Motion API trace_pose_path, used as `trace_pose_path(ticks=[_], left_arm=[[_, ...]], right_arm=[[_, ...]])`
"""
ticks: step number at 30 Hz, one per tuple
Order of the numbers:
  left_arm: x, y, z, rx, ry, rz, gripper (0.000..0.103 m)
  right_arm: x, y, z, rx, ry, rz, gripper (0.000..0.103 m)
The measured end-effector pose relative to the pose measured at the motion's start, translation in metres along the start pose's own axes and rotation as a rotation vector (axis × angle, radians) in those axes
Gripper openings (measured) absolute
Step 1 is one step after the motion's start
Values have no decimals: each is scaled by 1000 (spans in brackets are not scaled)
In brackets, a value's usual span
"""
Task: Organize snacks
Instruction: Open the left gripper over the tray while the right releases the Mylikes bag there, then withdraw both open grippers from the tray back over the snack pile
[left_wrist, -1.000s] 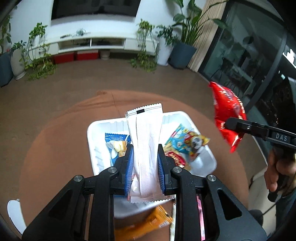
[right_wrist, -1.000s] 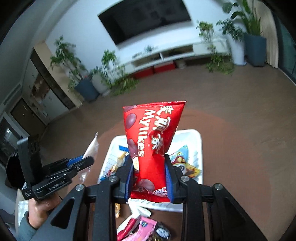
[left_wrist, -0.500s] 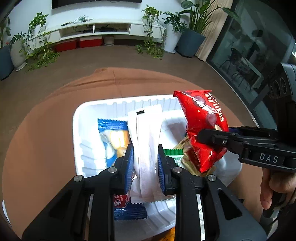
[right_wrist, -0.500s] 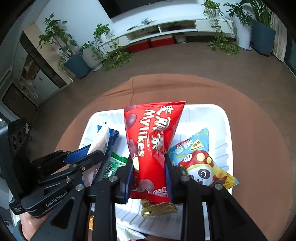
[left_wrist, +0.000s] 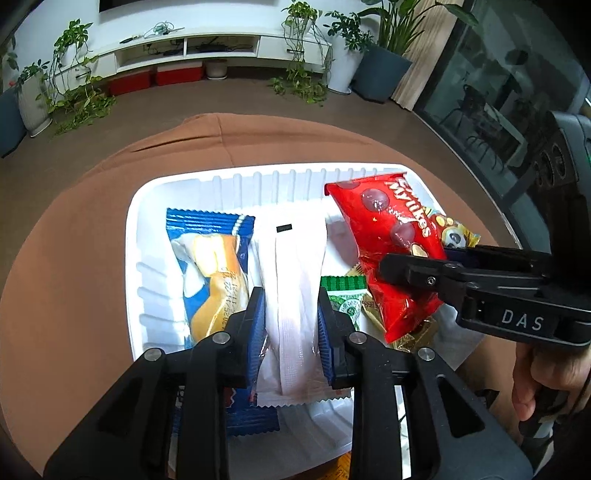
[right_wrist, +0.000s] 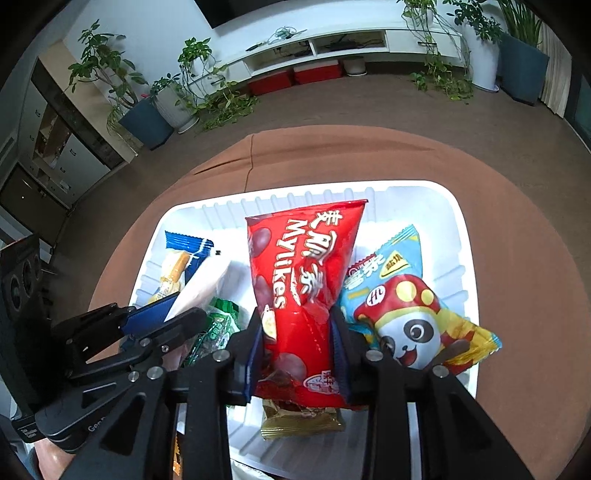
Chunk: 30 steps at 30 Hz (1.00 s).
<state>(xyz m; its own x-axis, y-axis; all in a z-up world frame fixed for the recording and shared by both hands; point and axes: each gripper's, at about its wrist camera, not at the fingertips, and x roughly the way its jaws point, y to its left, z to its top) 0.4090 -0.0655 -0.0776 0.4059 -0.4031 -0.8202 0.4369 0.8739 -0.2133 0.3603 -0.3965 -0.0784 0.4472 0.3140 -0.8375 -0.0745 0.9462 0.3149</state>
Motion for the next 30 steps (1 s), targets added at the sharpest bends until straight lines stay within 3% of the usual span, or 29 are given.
trace_pose_path(ticks=[5, 8, 12, 16, 20, 24, 30], left_arm=[[1, 0, 2, 0, -3, 1, 31], [-8, -2, -1, 5, -19, -9, 57], [-21, -8, -1, 19, -37, -7, 69], [-37, -11, -5, 18, -57, -13, 71], [-57, -12, -10, 28, -76, -17, 77], [-85, -9, -19, 20, -120, -26, 96], [-136, -12, -53, 64, -162, -55, 103]], right_arm=[[-2, -2, -3, 4, -7, 4, 45], [-6, 0, -5, 0, -18, 6, 51], [-17, 2, -8, 5, -42, 10, 58], [-33, 1, -9, 27, -68, 22, 69], [-54, -3, -15, 46, -99, 49, 73], [-87, -8, -28, 86, -162, 99, 81], [-140, -10, -66, 104, -251, 174, 89]])
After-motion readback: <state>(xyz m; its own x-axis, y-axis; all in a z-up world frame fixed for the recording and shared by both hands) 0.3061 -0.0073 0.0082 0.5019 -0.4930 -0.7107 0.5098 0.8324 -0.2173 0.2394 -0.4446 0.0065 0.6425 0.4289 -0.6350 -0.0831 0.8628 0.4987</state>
